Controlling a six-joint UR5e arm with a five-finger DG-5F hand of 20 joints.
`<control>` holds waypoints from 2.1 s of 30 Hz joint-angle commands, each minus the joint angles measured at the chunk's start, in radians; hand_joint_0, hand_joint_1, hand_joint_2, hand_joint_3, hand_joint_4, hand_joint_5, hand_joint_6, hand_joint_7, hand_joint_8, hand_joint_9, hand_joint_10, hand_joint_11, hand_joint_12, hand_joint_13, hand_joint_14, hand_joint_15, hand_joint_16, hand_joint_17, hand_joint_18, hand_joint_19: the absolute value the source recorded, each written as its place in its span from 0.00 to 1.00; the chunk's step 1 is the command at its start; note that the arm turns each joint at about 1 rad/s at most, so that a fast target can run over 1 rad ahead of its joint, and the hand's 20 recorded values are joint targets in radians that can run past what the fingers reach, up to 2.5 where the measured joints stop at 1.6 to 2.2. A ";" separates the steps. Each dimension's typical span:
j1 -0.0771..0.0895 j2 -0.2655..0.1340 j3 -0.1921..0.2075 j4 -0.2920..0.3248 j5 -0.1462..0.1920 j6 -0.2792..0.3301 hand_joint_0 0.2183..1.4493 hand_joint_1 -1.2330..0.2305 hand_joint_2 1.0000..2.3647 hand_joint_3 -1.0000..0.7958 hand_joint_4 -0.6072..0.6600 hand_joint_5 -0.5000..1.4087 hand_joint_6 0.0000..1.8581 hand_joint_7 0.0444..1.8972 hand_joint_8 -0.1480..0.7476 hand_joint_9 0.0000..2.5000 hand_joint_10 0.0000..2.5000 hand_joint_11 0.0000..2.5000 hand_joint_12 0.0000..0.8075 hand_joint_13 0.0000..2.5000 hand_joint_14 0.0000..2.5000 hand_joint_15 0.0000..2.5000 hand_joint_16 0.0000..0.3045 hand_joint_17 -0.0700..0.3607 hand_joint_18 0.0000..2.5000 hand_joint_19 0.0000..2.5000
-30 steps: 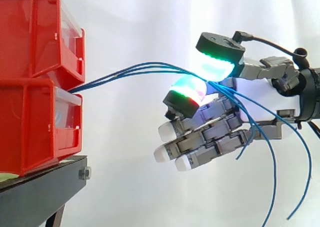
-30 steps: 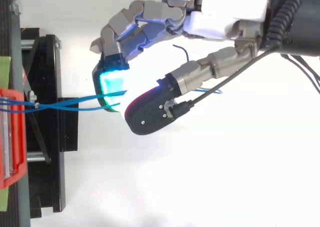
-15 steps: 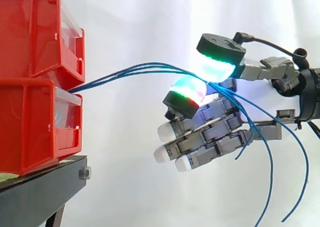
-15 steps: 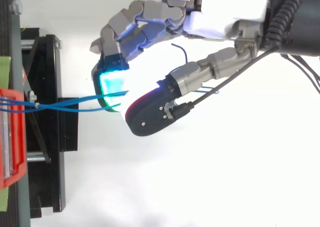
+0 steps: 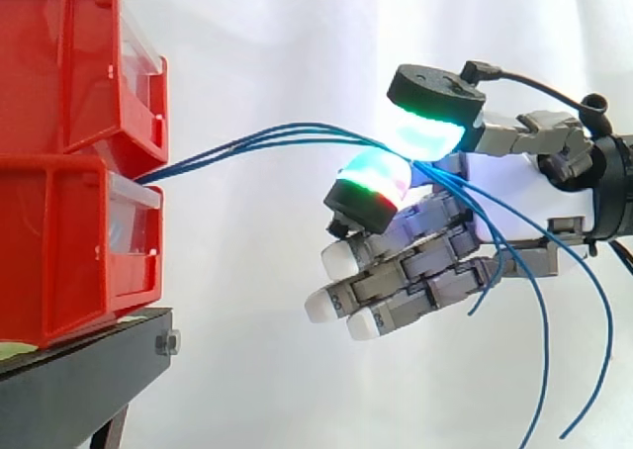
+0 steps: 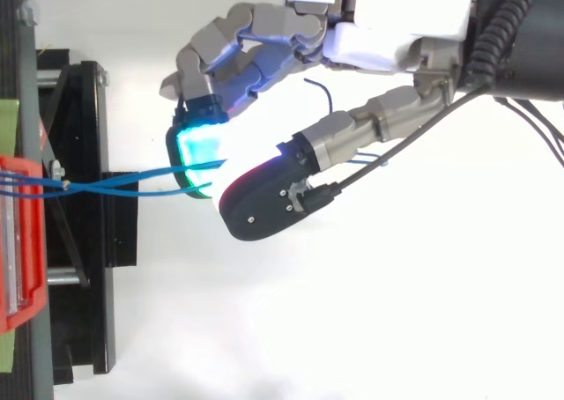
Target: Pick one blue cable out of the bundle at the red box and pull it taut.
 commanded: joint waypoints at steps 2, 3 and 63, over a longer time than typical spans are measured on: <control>0.000 0.000 -0.001 0.002 0.000 0.000 0.28 0.34 0.01 0.50 0.45 0.20 0.46 0.66 0.42 0.35 0.00 0.09 0.46 0.16 0.00 0.05 0.20 0.49 0.14 0.08; 0.000 0.000 0.001 0.002 0.000 0.000 0.28 0.34 0.01 0.51 0.45 0.20 0.46 0.65 0.43 0.35 0.00 0.09 0.47 0.17 0.00 0.05 0.21 0.50 0.14 0.07; 0.002 0.001 -0.001 0.002 0.008 -0.003 0.33 0.28 0.00 0.28 0.61 0.21 0.46 0.67 0.40 0.36 0.00 0.12 0.42 0.20 0.00 0.08 0.17 0.44 0.15 0.08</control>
